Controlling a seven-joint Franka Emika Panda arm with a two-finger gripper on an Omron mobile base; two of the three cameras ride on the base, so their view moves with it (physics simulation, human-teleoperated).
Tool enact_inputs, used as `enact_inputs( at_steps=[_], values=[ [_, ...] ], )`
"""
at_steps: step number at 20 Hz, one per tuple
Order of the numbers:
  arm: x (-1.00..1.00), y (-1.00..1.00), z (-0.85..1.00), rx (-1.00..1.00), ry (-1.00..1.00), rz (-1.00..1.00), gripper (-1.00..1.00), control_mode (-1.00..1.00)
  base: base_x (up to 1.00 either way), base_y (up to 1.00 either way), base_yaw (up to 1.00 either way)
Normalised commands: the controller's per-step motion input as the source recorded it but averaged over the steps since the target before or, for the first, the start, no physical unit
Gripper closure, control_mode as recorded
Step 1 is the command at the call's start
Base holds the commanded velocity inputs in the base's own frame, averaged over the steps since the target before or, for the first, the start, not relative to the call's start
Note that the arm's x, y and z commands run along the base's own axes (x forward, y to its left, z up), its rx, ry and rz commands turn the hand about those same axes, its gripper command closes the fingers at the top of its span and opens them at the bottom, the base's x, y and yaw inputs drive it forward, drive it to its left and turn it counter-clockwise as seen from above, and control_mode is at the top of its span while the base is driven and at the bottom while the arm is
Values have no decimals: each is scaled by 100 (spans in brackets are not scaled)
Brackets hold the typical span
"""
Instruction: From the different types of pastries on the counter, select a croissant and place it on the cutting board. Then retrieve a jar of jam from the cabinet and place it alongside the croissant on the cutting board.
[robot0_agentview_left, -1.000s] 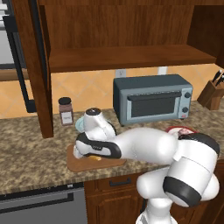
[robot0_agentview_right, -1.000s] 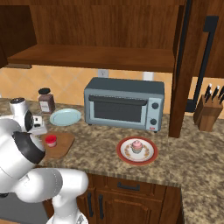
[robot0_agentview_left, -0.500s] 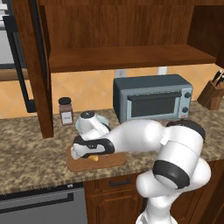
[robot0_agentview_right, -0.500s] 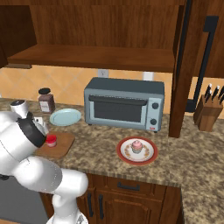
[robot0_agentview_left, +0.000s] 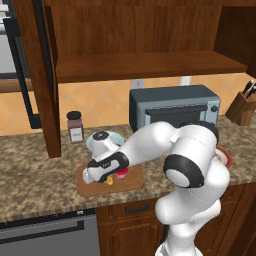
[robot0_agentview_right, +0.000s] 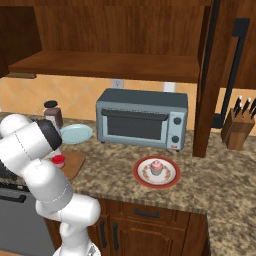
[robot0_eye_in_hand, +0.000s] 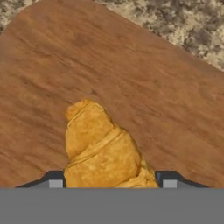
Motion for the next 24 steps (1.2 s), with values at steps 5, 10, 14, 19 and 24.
enact_inputs(
  at_steps=[5, 10, 14, 19, 24],
  values=[
    [6, 9, -11, -1, -4, -1, 100, -100, 0, 0, 0],
    [9, 25, -2, 0, -4, -2, -100, -100, 0, 0, 0],
    [9, 19, 0, 0, -1, -2, -100, -100, 0, 0, 0],
    [4, 4, 0, 13, 0, -2, -100, -100, 0, 0, 0],
    [0, -4, 43, 24, -3, -1, -100, -100, 0, 0, 0]
  ],
)
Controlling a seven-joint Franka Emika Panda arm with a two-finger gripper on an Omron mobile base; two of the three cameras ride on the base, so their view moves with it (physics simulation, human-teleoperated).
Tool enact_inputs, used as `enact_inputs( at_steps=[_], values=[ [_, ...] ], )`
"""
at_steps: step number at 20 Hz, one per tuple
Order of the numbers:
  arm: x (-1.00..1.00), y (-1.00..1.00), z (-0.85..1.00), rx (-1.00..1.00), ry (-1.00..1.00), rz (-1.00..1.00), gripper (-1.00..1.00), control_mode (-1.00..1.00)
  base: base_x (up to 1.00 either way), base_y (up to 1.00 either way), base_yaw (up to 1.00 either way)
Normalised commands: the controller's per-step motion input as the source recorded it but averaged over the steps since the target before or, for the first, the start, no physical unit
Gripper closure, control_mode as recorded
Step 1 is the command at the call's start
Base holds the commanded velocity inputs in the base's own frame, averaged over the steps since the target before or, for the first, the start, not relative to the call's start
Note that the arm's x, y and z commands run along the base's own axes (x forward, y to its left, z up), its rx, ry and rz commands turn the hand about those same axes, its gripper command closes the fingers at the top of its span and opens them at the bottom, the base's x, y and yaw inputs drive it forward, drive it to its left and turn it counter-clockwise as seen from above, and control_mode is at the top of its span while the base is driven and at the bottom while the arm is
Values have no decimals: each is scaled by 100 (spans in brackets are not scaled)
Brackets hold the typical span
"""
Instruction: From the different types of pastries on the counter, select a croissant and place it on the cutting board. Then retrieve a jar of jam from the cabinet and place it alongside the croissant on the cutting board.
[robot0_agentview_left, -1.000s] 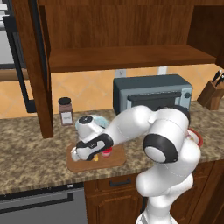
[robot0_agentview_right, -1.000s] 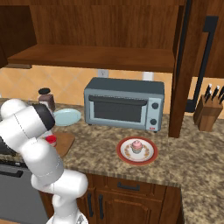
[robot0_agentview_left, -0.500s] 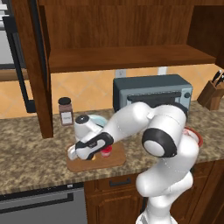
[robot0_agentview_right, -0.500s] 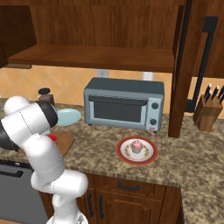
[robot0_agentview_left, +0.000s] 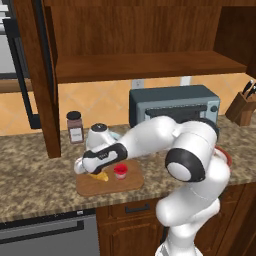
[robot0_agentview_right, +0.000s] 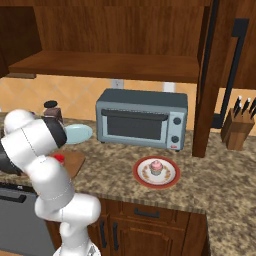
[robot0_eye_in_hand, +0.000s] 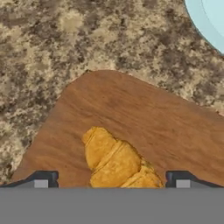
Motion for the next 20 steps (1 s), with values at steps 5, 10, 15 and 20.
enact_inputs(
  at_steps=[5, 10, 15, 20],
  values=[
    [7, 0, 100, 11, -24, 0, -100, -100, 0, 0, 0],
    [-91, -22, 92, 7, -19, 0, -100, -100, 0, 0, 0],
    [-100, -28, 56, 12, -8, 0, -100, -100, 0, 0, 0],
    [-100, -7, 41, 6, -24, 2, -100, -100, 0, 0, 0]
  ],
)
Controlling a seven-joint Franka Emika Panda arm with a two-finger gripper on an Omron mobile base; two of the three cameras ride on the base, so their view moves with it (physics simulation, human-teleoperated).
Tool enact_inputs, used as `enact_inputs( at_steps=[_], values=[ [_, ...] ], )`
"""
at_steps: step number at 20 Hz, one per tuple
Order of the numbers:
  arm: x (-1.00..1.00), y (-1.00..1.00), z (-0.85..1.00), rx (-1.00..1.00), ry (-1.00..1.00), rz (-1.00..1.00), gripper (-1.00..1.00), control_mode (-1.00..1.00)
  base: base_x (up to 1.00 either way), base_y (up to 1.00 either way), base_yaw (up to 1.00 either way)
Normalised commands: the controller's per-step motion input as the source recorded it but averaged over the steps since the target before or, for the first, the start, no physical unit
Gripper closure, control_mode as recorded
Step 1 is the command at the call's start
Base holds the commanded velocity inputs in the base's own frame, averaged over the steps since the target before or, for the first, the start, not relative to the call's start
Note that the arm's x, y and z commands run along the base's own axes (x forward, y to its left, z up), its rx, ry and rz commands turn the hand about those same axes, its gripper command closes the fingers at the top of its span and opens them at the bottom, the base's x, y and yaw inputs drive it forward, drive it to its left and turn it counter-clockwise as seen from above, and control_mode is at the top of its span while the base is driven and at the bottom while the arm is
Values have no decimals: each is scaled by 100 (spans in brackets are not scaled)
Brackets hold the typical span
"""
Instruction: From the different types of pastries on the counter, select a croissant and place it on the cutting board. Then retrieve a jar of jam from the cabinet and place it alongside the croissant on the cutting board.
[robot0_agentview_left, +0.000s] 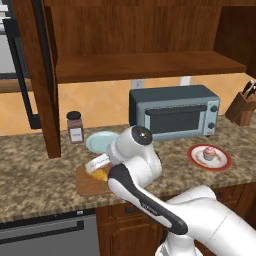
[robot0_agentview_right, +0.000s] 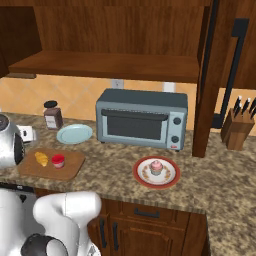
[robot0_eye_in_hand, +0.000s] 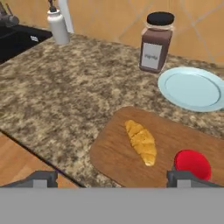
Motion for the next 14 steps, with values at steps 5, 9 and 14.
enact_inputs(
  at_steps=[5, 9, 14],
  values=[
    [-100, 0, 9, 1, -46, 6, -100, -100, 0, 0, 0],
    [-100, -9, 0, 5, -47, 3, -100, -100, 0, 0, 0],
    [-100, -16, 0, 6, -52, 0, -100, -100, 0, 0, 0]
  ],
)
